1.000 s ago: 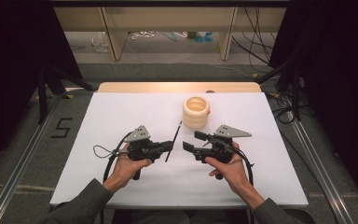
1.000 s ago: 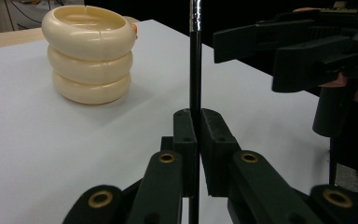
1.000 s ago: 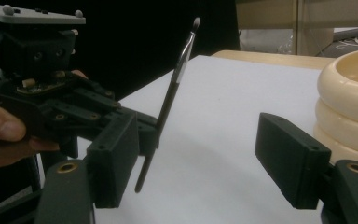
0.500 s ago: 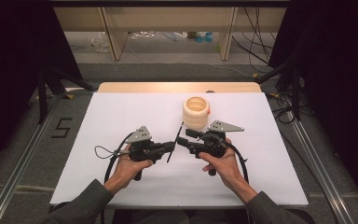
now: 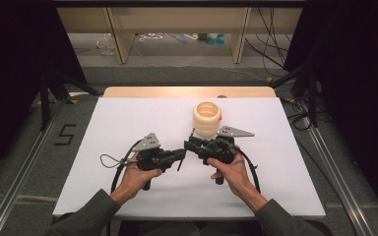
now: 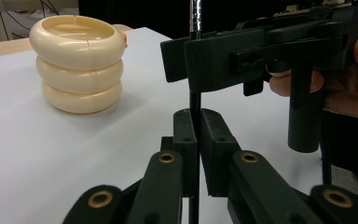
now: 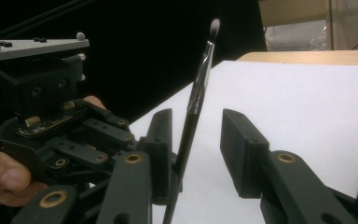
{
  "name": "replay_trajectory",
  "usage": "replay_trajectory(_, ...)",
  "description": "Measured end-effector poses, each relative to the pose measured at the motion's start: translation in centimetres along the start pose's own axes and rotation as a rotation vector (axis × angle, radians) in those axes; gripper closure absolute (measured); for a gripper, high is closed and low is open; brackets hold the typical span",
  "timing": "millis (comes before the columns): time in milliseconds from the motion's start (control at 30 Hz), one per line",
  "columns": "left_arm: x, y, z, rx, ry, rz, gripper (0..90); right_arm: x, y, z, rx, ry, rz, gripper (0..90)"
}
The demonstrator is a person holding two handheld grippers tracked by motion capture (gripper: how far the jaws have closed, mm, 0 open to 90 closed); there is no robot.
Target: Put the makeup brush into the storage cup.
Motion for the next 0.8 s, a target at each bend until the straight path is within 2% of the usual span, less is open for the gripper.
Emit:
replay_trajectory(100, 0.06, 0.04, -0.01, 0.002, -0.001, -0.004, 84.8, 0.21, 0.13, -0.20, 0.018, -0.003, 0.023, 66.8)
replay_trajectory(133, 0.08, 0.06, 0.00, 0.002, -0.001, -0.006, 84.8, -0.01, -0.02, -0.16, 0.001, 0.005, -0.005, 67.5)
replay_trajectory(233, 0.09, 0.12, 0.03, 0.005, 0.001, -0.006, 84.8, -0.08, 0.01, -0.21, 0.003, 0.015, -0.013, 69.5)
replay_trajectory(400, 0.07, 0.19, 0.05, 0.009, 0.001, -0.009, 84.8, -0.04, 0.18, -0.38, 0.024, 0.024, 0.008, 72.2)
replay_trajectory(467, 0.11, 0.25, 0.06, 0.012, 0.003, -0.008, 84.8, -0.26, 0.04, -0.37, 0.009, 0.031, -0.023, 72.9)
replay_trajectory(600, 0.13, 0.31, 0.05, 0.015, 0.000, -0.008, 84.8, -0.19, 0.06, -0.46, 0.015, 0.033, -0.016, 74.8)
replay_trajectory(800, 0.18, 0.34, 0.05, 0.017, -0.002, -0.012, 84.8, -0.32, 0.06, -0.45, 0.015, 0.050, -0.033, 78.6)
Point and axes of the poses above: each handheld gripper's, and its own axes: z roughly backward along the jaws, y roughly out of its top, x roughly to its right, the point moved 8 cm from there along -z, roughly forward along the jaws, and after that the axes turned 3 degrees about -x, right-handed, at the moved point
